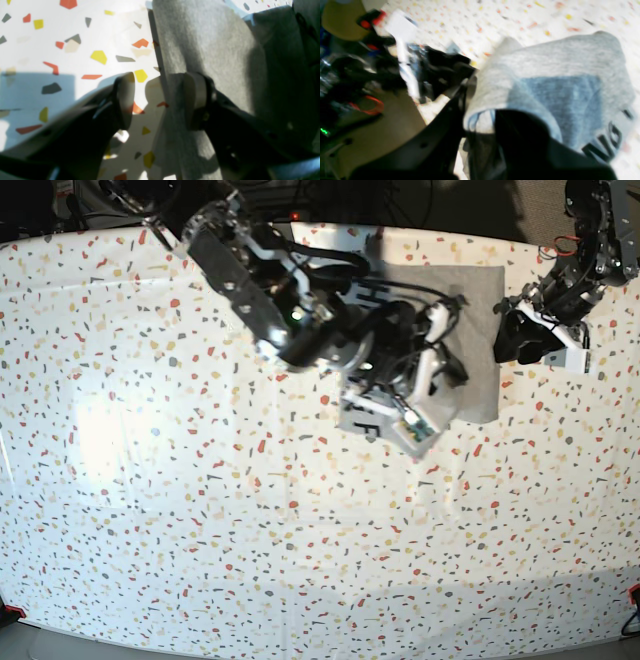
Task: Fold the T-shirt properly
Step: 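Grasp the folded shirt's edge with both grippers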
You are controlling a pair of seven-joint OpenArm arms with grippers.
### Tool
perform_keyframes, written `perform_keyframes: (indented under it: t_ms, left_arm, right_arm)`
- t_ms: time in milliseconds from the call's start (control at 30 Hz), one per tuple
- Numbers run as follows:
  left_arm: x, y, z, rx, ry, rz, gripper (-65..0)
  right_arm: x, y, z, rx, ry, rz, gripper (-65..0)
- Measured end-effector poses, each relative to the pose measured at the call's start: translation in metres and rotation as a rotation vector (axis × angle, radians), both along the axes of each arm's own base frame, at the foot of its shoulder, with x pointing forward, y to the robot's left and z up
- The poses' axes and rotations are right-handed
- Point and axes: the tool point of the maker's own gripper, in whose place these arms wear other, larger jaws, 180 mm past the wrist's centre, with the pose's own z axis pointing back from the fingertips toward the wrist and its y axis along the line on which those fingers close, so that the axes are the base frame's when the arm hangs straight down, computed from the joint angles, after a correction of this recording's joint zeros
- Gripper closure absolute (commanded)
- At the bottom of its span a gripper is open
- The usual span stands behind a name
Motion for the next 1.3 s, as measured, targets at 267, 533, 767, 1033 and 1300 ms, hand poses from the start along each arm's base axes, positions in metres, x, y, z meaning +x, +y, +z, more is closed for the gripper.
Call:
perform_keyframes:
  t_ms: [267,533,767,1033,1300]
  left_arm:
    - [0.0,0.001,0.0,0.002,-0.001,0.0,-30.7]
    - [0.0,0.037,0.009,0.099,0.0,-0.048,-30.7]
    - [0.017,0.088,0.054,0.076,-0.048,-0.013,-30.7]
    - [0.021,0.108,0.066,0.124,-0.049,-0.017,-30.7]
    - [0.025,0.113,0.086,0.022,-0.067,0.027,-30.7]
  right_arm:
    - [-0.015,0.047,-0.016,-0.035,0.034,0.114,0.0]
    - [-0.015,0.047,-0.028,-0.06,0.06,0.11,0.0]
    - [-0.021,0.057,-0.018,0.004,0.056,0.128,-26.1]
    - [-0.062,0.084,0.004,0.089,0.019,0.358,-28.0]
    - [-0.035,0.072,0.007,-0.011,-0.021,0.358,-28.0]
